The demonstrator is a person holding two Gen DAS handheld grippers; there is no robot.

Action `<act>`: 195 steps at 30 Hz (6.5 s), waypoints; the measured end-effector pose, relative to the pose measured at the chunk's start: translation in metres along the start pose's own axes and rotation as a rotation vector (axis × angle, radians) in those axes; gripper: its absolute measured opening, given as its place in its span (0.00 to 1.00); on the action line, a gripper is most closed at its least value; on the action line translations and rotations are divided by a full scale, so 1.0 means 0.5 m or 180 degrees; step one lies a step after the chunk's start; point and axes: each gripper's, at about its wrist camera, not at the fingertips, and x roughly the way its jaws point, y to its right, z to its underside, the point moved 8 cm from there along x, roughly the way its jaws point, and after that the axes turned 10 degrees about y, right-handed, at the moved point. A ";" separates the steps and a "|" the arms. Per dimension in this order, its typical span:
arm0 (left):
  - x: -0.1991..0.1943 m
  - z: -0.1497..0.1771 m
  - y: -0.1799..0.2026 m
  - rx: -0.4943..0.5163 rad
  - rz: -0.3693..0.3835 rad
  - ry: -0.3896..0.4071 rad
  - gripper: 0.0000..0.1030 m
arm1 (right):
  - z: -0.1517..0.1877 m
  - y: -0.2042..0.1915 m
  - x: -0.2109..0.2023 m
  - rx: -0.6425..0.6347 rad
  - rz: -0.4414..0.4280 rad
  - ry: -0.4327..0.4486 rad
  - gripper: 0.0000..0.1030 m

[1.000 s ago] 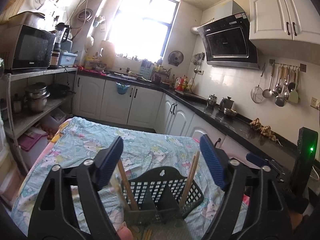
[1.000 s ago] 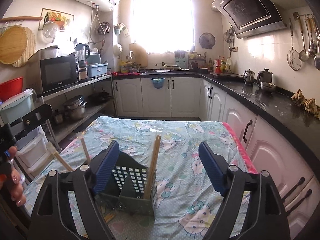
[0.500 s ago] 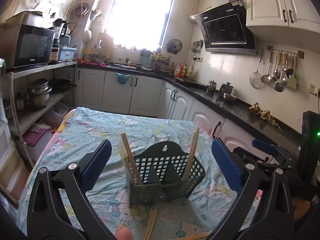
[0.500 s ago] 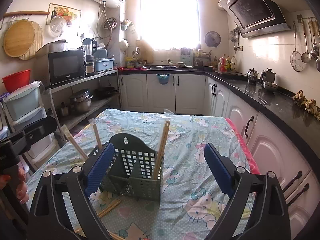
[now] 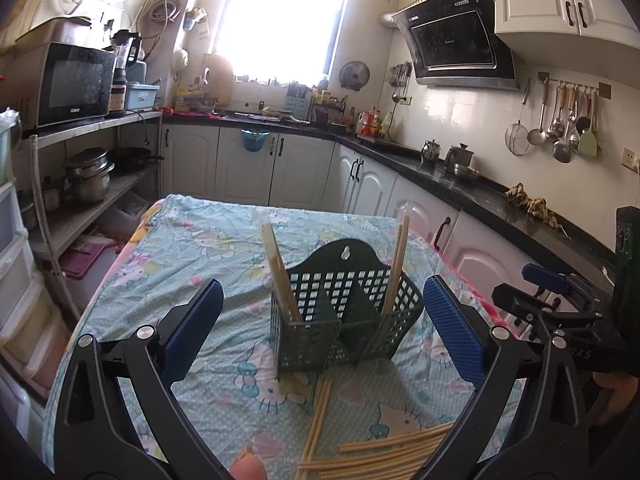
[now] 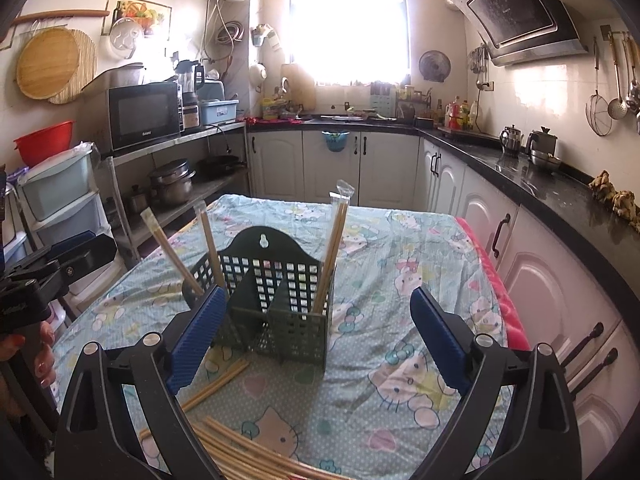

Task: Organize utensils
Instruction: 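Withdraw both grippers from the caddy toward the chopstick pile, then close the left gripper on a chopstick while the right gripper closes on one, then lift the chopsticks with both grippers and carry them over the caddy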

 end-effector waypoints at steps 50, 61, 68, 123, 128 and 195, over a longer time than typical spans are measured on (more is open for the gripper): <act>0.002 0.334 -0.074 -0.0690 0.0223 -0.1411 0.69 | 0.313 0.060 -0.068 0.0017 0.0216 -0.1045 0.81; 0.022 0.390 -0.093 -0.1017 0.0274 -0.1690 0.55 | 0.375 0.112 -0.049 0.0423 0.0208 -0.1283 0.59; 0.029 0.393 -0.100 -0.1028 0.0271 -0.1702 0.45 | 0.401 0.119 -0.034 0.0647 0.0083 -0.1421 0.39; 0.012 0.249 -0.050 -0.1026 0.0669 -0.1205 0.00 | 0.233 0.083 -0.003 0.0039 -0.0099 -0.0738 0.02; 0.025 0.193 -0.013 -0.0873 0.0746 -0.1046 0.00 | 0.178 0.060 0.001 -0.0076 -0.0172 -0.0589 0.02; 0.050 -0.258 0.097 -0.0346 0.1001 0.0172 0.00 | -0.343 -0.020 -0.041 -0.0330 -0.0370 0.0831 0.01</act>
